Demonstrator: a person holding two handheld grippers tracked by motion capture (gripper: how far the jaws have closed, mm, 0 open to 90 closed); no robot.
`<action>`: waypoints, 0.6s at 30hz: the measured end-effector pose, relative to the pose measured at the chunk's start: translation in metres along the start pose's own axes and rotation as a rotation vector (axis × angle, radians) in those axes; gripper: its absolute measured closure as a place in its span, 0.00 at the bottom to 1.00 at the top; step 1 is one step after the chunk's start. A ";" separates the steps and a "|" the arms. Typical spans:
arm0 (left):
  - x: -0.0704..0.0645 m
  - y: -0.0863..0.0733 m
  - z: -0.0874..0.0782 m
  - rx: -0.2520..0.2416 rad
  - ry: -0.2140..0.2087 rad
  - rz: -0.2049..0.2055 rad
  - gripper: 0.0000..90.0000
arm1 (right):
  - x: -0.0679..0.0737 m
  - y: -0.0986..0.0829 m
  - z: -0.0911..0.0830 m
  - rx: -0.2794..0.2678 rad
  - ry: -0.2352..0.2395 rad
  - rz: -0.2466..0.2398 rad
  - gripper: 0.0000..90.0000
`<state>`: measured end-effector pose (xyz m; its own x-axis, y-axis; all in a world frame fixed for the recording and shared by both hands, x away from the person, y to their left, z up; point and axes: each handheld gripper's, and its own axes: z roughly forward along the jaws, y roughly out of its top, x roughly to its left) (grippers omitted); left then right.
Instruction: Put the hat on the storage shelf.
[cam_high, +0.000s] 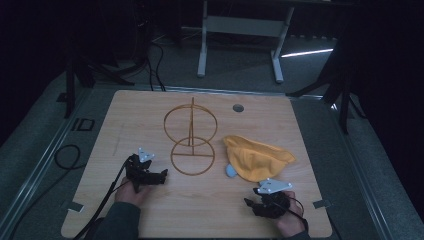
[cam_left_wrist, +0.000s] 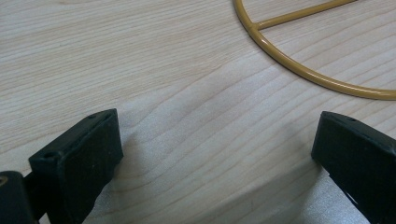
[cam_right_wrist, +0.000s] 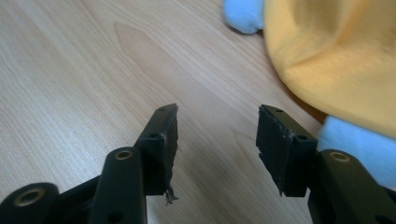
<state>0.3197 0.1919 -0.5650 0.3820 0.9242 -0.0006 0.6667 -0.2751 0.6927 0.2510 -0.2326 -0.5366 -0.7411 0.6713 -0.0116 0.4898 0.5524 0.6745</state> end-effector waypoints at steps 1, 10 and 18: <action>0.000 0.000 0.000 0.000 0.000 0.000 0.02 | -0.003 -0.001 -0.005 -0.012 0.002 0.015 0.52; 0.000 0.000 0.000 0.000 0.000 0.000 0.02 | -0.019 -0.007 -0.018 -0.035 -0.049 0.069 0.51; 0.000 0.000 0.000 0.001 0.001 0.000 0.02 | -0.032 -0.012 -0.024 -0.038 -0.105 0.106 0.48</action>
<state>0.3197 0.1919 -0.5649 0.3819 0.9242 0.0001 0.6670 -0.2757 0.6922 0.2574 -0.2724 -0.5270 -0.6332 0.7739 -0.0149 0.5434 0.4581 0.7035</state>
